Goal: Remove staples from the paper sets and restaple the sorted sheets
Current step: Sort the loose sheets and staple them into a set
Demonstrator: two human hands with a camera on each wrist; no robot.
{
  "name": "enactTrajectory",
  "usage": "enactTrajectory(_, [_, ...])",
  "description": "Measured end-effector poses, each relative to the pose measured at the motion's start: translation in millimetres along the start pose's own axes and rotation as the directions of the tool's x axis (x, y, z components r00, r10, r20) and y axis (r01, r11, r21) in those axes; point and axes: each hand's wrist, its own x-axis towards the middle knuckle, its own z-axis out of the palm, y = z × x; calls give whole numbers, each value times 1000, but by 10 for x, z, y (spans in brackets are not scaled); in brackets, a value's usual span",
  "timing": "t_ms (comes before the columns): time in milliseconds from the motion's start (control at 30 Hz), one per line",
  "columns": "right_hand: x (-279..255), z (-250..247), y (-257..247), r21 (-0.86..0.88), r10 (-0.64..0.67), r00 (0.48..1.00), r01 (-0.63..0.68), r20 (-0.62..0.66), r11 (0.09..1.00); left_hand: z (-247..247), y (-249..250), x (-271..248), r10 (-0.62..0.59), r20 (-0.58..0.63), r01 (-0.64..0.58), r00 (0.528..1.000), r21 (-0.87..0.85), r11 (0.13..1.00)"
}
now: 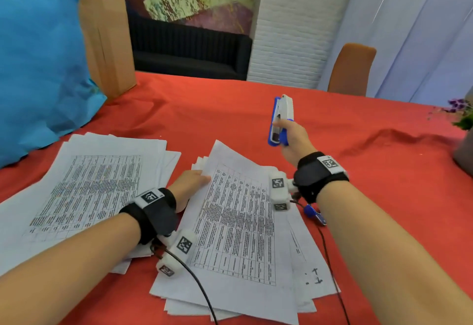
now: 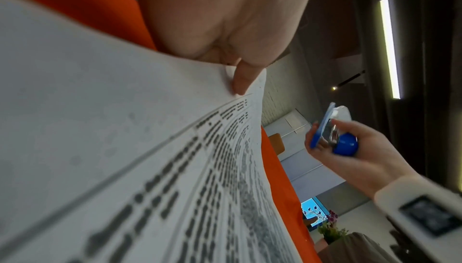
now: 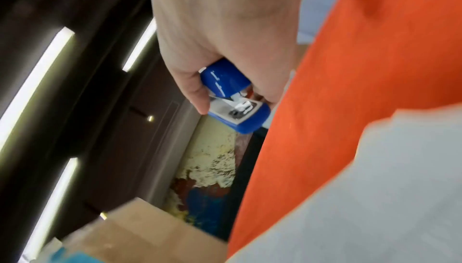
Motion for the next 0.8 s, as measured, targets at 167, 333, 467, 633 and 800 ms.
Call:
enactTrajectory(167, [-201,544,422,287,62,998,-69,33,955,-8,-30,-8,64,27,-65,998,55,996])
enactTrajectory(333, [-255,718,780,248,48,995,-68,83,966,-30,-69,34,89,38,-92,995,66,994])
enactTrajectory(467, [-200,767,918,95,29,991,-42,130,995,-36,-25,65,136,83,-146,987,132,980])
enactTrajectory(633, [-113,813,1013,70,74,995,-78,61,995,-39,148,199,93,168,-115,981,128,985])
enactTrajectory(800, [-118,797,1091,120,61,994,-71,87,990,-20,266,400,10,247,-47,969,145,988])
